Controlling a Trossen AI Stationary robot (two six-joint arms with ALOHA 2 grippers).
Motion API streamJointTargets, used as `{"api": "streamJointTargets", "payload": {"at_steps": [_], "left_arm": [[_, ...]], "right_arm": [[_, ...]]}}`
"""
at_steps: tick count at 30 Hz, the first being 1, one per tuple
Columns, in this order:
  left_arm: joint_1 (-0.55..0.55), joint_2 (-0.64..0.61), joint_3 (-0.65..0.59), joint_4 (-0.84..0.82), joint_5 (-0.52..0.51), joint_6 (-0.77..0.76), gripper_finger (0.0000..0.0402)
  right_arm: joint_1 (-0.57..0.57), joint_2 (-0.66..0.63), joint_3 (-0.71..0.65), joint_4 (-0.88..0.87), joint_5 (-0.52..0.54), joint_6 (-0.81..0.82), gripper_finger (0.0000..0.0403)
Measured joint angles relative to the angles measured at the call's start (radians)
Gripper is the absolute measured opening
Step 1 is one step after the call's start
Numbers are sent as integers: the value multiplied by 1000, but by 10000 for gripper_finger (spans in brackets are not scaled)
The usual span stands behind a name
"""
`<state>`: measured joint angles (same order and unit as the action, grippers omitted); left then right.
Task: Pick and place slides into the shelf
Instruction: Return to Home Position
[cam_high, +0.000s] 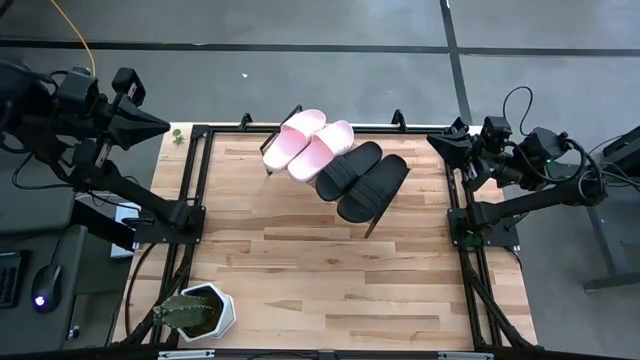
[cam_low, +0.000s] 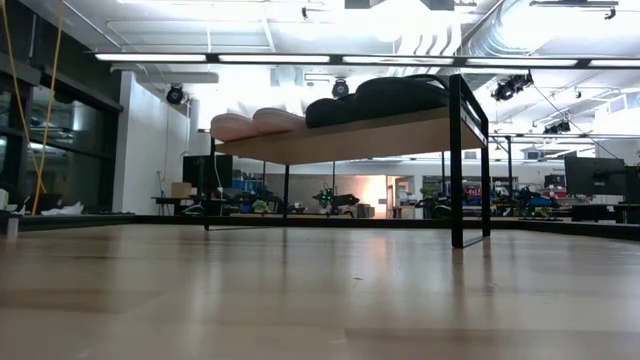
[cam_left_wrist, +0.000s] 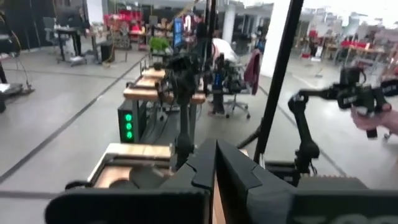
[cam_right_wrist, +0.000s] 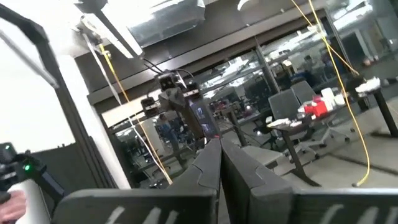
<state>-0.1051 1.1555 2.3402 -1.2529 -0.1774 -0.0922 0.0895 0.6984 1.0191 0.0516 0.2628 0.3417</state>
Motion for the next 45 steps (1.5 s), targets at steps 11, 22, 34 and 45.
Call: {"api": "streamJointTargets", "payload": {"at_steps": [11, 22, 34, 45], "left_arm": [[0, -51, 0, -125, -36, 9, 0], [0, -118, -16, -231, -106, -12, 0], [0, -405, -475, -61, -155, -60, 0], [0, -800, -1115, 533, -131, -89, 0]], "right_arm": [[5, -59, 0, 27, -41, -95, 0], [11, -190, 0, -125, -50, -159, 0], [11, -342, 0, -271, -58, -166, 0], [11, -505, -133, -146, -61, -167, 0]]}}
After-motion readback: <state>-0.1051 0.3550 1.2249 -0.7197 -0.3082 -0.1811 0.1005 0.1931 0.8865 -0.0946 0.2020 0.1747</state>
